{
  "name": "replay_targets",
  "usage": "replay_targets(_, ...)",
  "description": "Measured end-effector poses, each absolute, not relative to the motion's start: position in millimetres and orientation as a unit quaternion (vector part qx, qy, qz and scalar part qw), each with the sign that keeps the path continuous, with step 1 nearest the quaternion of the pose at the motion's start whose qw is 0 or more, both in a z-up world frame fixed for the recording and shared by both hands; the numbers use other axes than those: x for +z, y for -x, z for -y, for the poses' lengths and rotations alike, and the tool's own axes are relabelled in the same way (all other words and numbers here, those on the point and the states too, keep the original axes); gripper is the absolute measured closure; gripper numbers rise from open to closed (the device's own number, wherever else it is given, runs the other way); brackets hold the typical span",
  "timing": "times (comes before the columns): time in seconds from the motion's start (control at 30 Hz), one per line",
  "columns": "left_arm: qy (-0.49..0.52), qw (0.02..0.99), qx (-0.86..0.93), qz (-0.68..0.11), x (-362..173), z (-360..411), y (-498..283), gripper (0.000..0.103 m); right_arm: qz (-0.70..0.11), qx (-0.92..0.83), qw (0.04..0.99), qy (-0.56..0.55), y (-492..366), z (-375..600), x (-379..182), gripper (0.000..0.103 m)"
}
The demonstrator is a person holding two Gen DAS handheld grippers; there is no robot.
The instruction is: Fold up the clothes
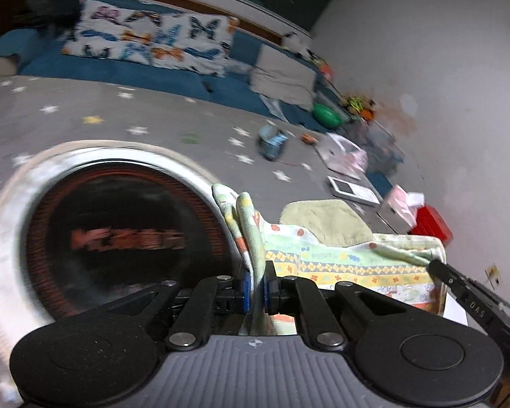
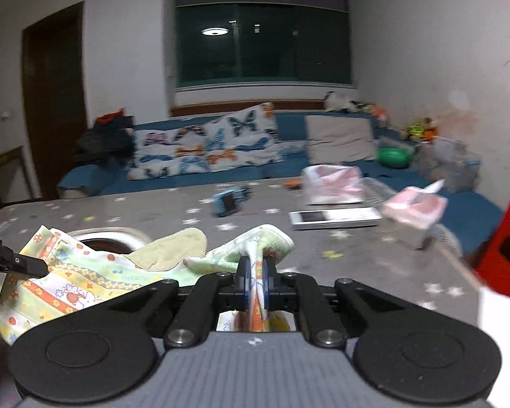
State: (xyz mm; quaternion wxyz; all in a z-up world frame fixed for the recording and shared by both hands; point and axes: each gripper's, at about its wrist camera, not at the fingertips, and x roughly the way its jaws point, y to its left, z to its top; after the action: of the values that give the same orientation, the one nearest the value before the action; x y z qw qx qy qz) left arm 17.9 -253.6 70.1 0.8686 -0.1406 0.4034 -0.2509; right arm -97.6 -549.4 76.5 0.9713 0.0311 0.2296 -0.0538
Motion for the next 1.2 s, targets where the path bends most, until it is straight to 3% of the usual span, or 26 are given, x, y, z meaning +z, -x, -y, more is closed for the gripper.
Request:
replay_targets(0.37, 0.081, 0.851, -0.268, -0.444, 41.9, 331.4, -41.0, 0.095, -0.274, -0.134, 0.951, -0.044, 91.5, 620.1, 45.7, 0.096)
replay_targets(0.53, 0.067, 0.855, -0.24, -0.455, 32.7, 321.8, -48.9, 0.088, -0.298, -0.169, 0.939, -0.044, 89.0, 633.4, 24.7, 0.094)
replay_targets(0.9, 0.063, 0.855, -0.279, -0.432, 46.6, 341.4, -55.7, 0.087, -0.312, -0.075, 0.944, -0.075, 56.1, 611.3, 12.8, 0.092)
replay_targets(1.2, 0.033, 0.843, -0.305, -0.441, 24.0, 385.2, -73.7, 0.087, -0.323, -0.072, 0.941, -0.073, 36.6, 604.9, -4.2, 0.09)
